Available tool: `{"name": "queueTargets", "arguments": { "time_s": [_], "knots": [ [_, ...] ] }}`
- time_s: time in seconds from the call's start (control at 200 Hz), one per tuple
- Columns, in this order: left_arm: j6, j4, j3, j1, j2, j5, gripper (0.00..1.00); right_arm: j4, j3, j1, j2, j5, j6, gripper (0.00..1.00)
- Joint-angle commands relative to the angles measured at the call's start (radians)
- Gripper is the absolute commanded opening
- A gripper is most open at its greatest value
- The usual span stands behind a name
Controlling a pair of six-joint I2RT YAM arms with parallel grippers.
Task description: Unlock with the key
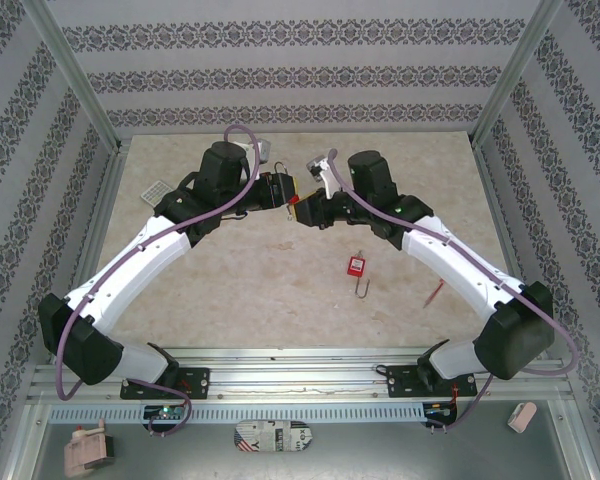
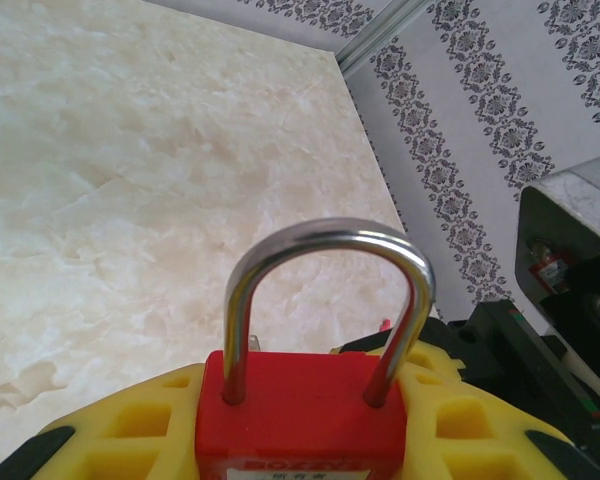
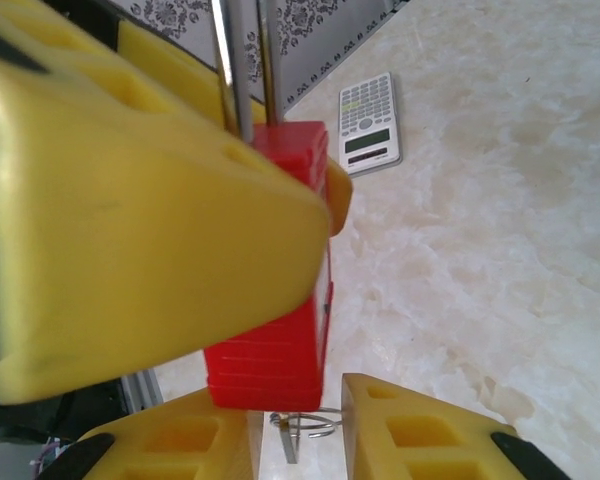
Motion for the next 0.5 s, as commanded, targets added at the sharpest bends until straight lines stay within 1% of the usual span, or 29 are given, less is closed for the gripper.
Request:
{"name": "queueTargets", "arguments": {
  "time_s": [0.0, 0.055, 0.13, 0.21, 0.315, 0.42, 0.495],
  "knots": [
    [-0.017, 0.023, 0.017, -0.008, 0.009, 0.011, 0.00, 0.038, -0.019, 0.022, -0.014, 0.028, 0.004, 0.29],
    [-0.025, 0.033, 0.014, -0.008, 0.014, 0.018, 0.00, 0.041, -0.024, 0.029, -0.017, 0.040, 0.002, 0.28],
    [-0.031, 0.044, 0.013, -0.008, 0.017, 0.030, 0.00, 0.048, -0.030, 0.030, -0.018, 0.053, 0.008, 0.20],
    [-0.036, 0.053, 0.006, -0.008, 0.011, 0.034, 0.00, 0.056, -0.029, 0.026, -0.013, 0.040, 0.016, 0.11],
    [-0.034, 0.053, 0.000, -0.007, 0.005, 0.029, 0.00, 0.060, -0.030, 0.022, -0.011, 0.042, 0.021, 0.04],
    [-0.040, 0.057, -0.009, -0.007, -0.001, 0.028, 0.00, 0.053, -0.021, 0.020, -0.005, 0.061, 0.021, 0.00],
    [-0.049, 0.057, -0.010, -0.007, 0.001, 0.028, 0.00, 0.041, -0.014, 0.025, -0.001, 0.080, 0.014, 0.00]
  ]
}}
